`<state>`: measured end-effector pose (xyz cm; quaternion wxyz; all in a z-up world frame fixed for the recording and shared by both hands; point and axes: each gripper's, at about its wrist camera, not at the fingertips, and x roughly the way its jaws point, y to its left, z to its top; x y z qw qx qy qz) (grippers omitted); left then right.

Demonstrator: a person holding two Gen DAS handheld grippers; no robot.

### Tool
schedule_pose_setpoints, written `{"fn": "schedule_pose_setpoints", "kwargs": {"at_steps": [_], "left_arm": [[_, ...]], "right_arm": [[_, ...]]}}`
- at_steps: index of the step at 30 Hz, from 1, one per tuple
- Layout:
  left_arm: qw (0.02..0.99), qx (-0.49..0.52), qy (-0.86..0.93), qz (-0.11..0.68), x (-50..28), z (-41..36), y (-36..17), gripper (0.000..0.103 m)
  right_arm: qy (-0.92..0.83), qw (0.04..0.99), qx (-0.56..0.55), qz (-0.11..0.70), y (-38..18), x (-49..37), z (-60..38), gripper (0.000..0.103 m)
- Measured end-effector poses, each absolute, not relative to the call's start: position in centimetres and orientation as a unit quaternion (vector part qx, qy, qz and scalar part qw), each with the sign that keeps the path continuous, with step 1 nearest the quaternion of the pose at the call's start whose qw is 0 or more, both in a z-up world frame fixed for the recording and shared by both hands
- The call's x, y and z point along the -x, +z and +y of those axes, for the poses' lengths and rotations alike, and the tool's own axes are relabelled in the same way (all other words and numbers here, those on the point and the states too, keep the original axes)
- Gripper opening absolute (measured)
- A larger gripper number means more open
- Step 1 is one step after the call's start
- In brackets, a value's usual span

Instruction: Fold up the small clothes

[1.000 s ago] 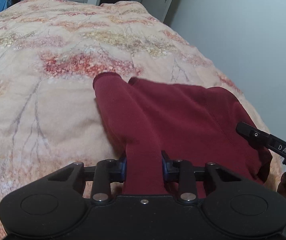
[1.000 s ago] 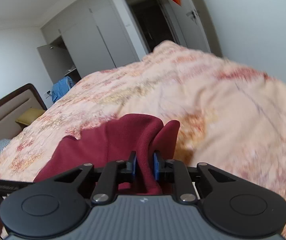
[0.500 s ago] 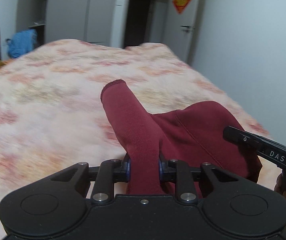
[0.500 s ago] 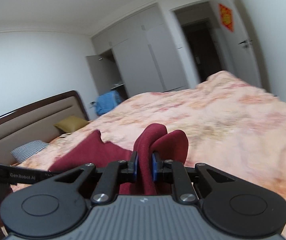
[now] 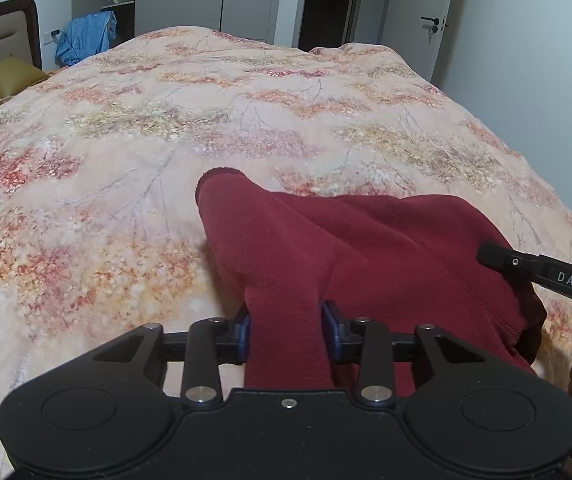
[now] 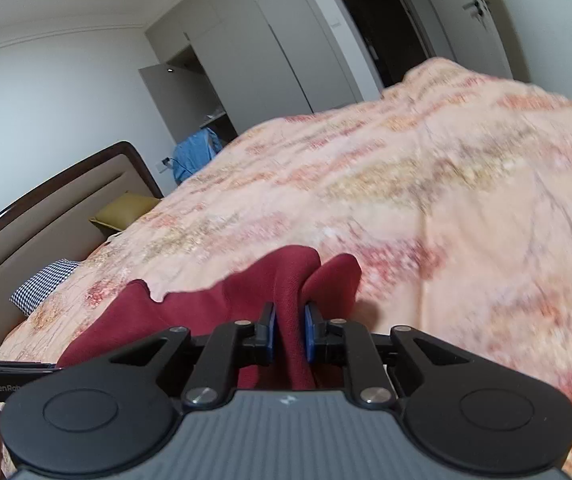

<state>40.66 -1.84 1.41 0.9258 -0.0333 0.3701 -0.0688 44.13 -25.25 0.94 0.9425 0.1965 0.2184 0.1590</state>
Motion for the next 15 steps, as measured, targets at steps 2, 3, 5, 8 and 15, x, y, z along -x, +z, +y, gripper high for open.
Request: {"fn": "schedule_pose_setpoints", "kwargs": {"at_steps": [2, 3, 5, 8, 15], "left_arm": [[0.926, 0.025, -0.068, 0.370, -40.6, -2.2, 1.3, 0.043], [0.926, 0.023, -0.066, 0.370, -40.7, -2.4, 1.3, 0.044], [0.926, 0.020, -0.062, 0.372, -40.7, -2.4, 1.4, 0.051], [0.926, 0.018, -0.055, 0.374, -40.5, -2.5, 1.5, 0.068], [0.937, 0.003, -0.038, 0.347, -38.3, -2.8, 3.4, 0.091]], "right_arm": [[0.156, 0.942, -0.196, 0.222, 0.5, -43.9, -25.3, 0.018], [0.155, 0.943, -0.195, 0.222, 0.4, -43.8, -25.4, 0.018], [0.152, 0.944, -0.192, 0.222, 0.5, -43.6, -25.4, 0.020], [0.145, 0.947, -0.183, 0.222, 0.9, -43.1, -25.2, 0.031], [0.138, 0.958, -0.156, 0.199, 2.4, -40.8, -24.9, 0.066]]}}
